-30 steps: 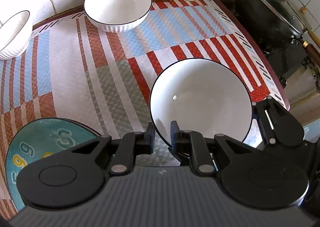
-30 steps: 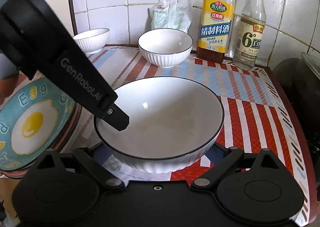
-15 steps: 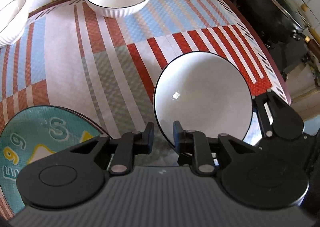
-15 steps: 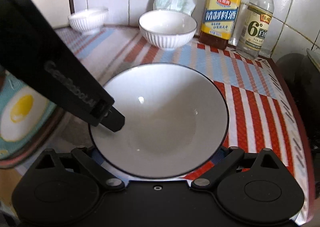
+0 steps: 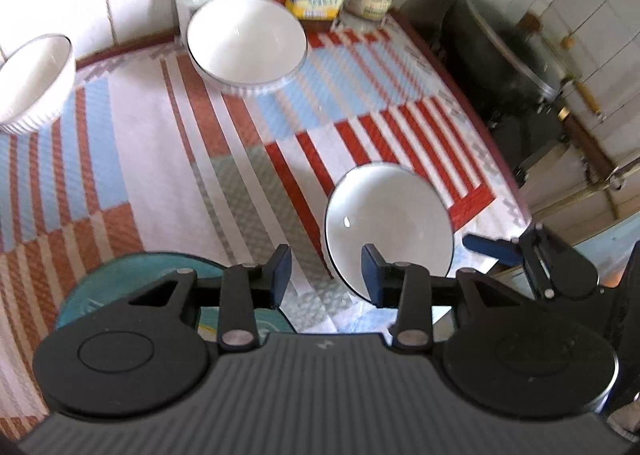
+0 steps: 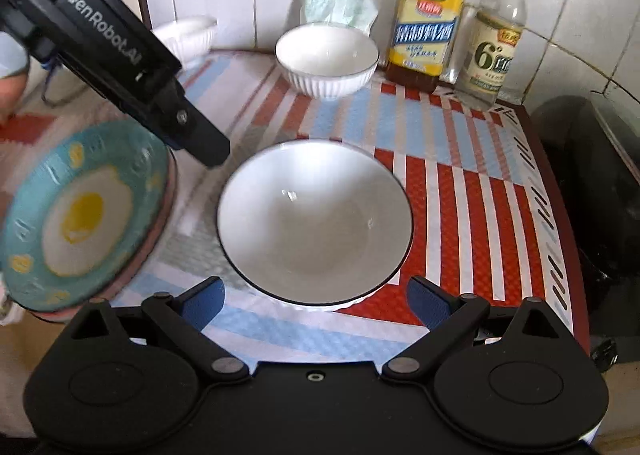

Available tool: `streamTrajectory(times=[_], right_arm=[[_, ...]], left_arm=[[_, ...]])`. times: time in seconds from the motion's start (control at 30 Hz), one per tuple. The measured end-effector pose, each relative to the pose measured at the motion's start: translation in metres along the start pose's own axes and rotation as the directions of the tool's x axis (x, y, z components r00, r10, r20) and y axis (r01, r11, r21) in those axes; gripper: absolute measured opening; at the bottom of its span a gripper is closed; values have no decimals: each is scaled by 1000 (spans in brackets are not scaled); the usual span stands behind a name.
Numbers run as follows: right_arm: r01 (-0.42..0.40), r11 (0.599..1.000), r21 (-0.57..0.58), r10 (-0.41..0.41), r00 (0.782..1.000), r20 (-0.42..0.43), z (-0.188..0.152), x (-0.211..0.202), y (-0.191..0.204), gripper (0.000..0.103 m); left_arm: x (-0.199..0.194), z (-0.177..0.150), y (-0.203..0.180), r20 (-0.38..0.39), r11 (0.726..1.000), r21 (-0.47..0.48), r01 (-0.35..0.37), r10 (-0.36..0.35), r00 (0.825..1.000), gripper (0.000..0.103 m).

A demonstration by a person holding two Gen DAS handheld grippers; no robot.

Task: Organize plates and bowls
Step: 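Carry the white bowl beside the plate stack and open the right gripper, then move the right gripper to the second white bowl near the bottles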

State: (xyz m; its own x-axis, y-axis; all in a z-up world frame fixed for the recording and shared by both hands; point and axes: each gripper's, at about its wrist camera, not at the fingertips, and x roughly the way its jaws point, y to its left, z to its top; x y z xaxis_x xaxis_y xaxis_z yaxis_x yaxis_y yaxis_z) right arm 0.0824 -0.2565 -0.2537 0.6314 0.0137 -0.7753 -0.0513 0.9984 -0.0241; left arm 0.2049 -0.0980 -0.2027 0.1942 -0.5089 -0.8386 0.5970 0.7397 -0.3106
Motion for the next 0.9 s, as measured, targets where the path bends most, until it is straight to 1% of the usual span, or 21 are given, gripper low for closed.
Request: streamTrajectory(times=[0.13, 0.23, 0.37, 0.43, 0.53, 0.63, 0.77, 0.83, 0.9], right_arm=[[-35, 999, 32, 33, 998, 52, 15, -21, -6, 99], [-45, 997, 57, 39, 994, 103, 32, -32, -11, 99], [-87, 991, 104, 71, 986, 154, 60, -33, -18, 99], [-108, 987, 122, 87, 982, 166, 75, -29, -21, 99], [-104, 986, 131, 82, 984, 159, 95, -19, -25, 99], [-89, 983, 162, 66, 988, 139, 112, -3, -32, 99], [-14, 970, 243, -13, 994, 108, 137, 20, -46, 99], [-21, 955, 295, -9, 995, 101, 148, 31, -55, 99], [-49, 941, 335, 15, 995, 104, 157, 41, -62, 99]], left_arm=[[-24, 9, 12, 56, 1000, 5, 0, 0, 998, 39], [-37, 17, 21, 99, 1000, 12, -15, 14, 995, 41], [-44, 29, 31, 142, 999, 20, -37, 34, 989, 41], [-44, 37, 36, 148, 999, 26, -42, 38, 988, 41], [-41, 47, 44, 166, 1000, 5, -22, 20, 986, 41], [-34, 61, 53, 174, 999, -9, -31, 32, 984, 41], [-22, 82, 68, 186, 997, -70, -39, 51, 981, 41], [-17, 91, 75, 200, 995, -95, -42, 60, 978, 41], [-10, 101, 81, 213, 994, -104, -34, 56, 976, 41]])
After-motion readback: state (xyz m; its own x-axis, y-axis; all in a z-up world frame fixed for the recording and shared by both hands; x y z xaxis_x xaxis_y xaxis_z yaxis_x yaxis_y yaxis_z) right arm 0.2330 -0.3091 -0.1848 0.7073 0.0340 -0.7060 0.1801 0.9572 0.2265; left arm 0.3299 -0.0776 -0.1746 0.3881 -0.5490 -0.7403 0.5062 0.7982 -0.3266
